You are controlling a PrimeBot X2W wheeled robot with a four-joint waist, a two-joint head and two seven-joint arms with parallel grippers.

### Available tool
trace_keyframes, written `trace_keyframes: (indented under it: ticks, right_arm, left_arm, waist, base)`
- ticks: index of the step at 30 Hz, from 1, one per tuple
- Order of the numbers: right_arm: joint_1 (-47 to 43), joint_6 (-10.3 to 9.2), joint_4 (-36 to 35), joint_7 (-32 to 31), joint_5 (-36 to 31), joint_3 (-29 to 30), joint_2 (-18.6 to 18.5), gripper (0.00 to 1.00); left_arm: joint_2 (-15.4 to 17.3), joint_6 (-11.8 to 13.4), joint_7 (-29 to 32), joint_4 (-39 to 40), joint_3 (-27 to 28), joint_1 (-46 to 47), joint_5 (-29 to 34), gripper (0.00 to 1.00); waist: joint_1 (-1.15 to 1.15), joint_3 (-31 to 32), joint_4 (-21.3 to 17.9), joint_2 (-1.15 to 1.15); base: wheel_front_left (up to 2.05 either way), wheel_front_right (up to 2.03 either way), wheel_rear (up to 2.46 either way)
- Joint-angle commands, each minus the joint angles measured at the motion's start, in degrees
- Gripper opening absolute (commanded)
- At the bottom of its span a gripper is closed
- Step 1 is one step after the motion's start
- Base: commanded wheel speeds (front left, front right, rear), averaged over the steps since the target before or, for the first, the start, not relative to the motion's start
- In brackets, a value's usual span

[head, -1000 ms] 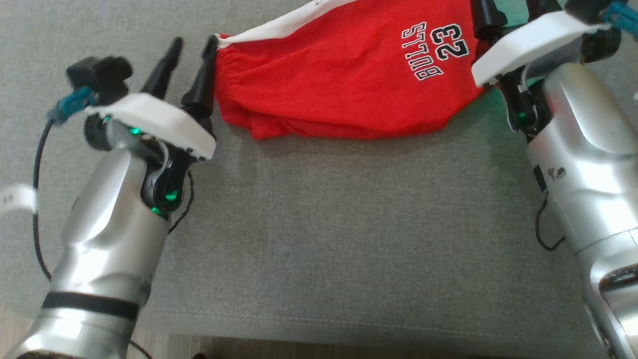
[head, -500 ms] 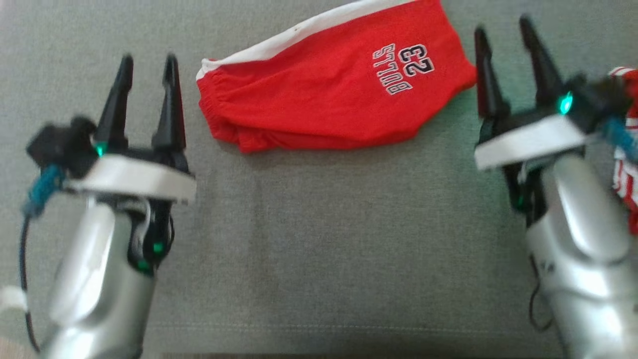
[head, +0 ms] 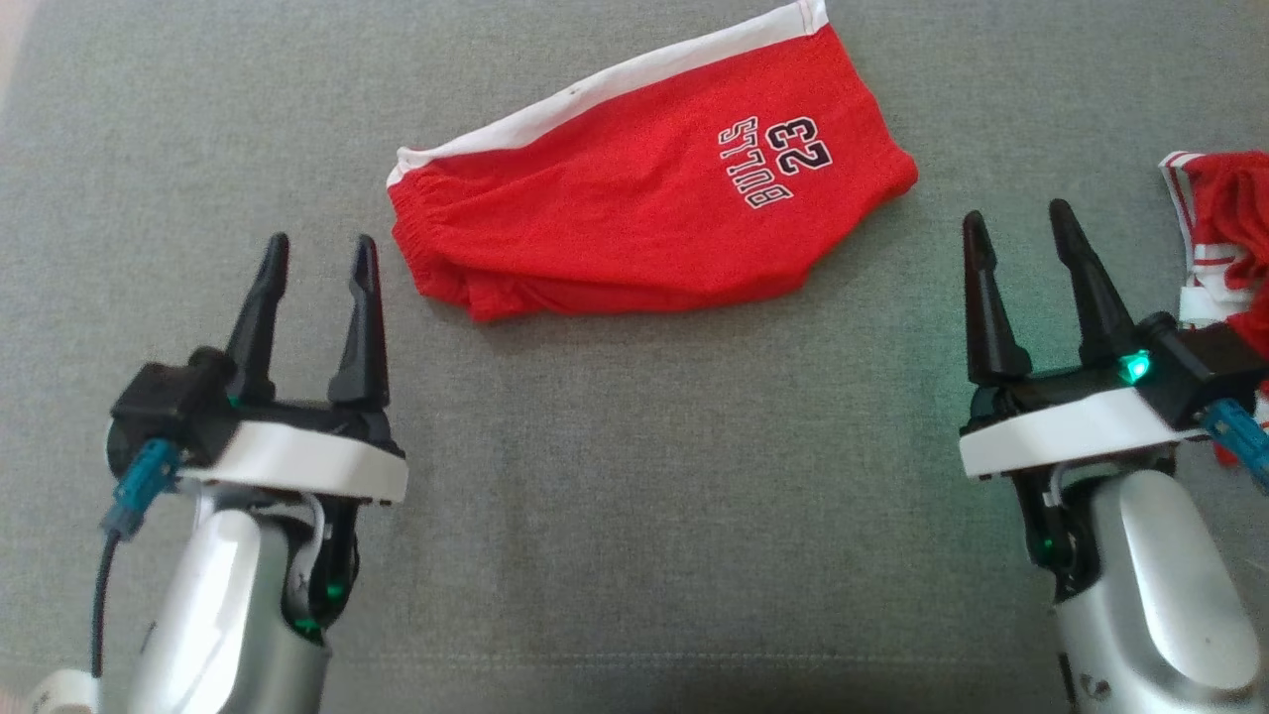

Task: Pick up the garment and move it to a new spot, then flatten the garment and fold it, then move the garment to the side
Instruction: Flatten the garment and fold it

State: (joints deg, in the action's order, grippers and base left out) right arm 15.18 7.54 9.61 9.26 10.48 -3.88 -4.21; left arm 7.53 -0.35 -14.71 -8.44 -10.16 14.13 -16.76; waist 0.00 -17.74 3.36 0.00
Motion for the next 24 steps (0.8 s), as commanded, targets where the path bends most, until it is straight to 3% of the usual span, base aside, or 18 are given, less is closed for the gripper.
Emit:
trace_keyframes:
  ticks: [1, 24]
  right_arm:
    - [0.24, -0.05, -2.5, -0.34, -0.3, -0.89, 0.53, 1.0]
    - [-0.98, -0.05, -6.08, -3.93, -0.77, 0.94, 1.25, 1.0]
  left_arm:
    - [0.69, -0.24, -0.29, 1.89, 2.52, 0.34, 0.46, 1.0]
    - [-2.28, -3.54, -0.29, 1.43, 5.82, 1.04, 4.65, 1.0]
  waist:
    - [0.0, 0.04, -0.04, 0.0]
    - [0.0, -1.31, 0.44, 0.0]
  base:
    - [0.0, 0.0, 0.0]
    - [0.0, 0.0, 0.0]
